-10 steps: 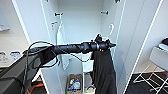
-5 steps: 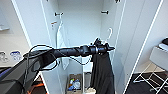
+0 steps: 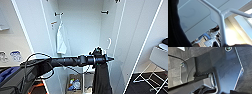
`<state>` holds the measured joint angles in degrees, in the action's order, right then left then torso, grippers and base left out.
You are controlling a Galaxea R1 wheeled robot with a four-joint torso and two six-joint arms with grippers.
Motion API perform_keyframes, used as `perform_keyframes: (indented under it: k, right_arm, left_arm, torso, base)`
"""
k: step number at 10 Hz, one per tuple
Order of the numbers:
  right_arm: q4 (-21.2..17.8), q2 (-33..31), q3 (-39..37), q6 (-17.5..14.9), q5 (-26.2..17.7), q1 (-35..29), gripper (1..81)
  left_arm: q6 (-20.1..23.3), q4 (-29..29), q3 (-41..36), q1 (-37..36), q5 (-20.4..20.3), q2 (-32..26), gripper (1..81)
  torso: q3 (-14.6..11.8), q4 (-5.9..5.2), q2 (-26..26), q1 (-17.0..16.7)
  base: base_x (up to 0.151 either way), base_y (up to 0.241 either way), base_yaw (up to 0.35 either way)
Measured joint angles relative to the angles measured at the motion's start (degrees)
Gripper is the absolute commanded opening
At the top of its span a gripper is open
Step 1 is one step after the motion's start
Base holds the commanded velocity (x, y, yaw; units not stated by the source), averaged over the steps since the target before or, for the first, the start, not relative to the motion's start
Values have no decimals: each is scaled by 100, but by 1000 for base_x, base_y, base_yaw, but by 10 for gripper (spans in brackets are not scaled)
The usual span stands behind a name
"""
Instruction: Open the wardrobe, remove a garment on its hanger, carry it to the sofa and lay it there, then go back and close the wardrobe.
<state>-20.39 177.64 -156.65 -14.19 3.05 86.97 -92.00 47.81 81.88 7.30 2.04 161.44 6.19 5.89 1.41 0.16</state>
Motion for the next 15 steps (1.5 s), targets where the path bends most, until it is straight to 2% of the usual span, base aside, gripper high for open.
perform_keyframes:
  k: [3,7,15]
  right_arm:
    - [0,-2,0,2,48,2,811]
    - [0,0,6,2,48,-1,811]
    - [0,-2,20,5,50,-1,811]
  left_arm:
    - [-2,233,-595,85,28,-435,10]
    - [-4,310,-807,173,-24,-965,10]
    - [-88,317,-846,179,-144,-1018,10]
  torso:
    - [0,0,0,0]
    - [0,0,0,0]
    - [0,0,0,0]
  base:
    - [0,0,0]
    - [0,0,0]
    - [0,0,0]
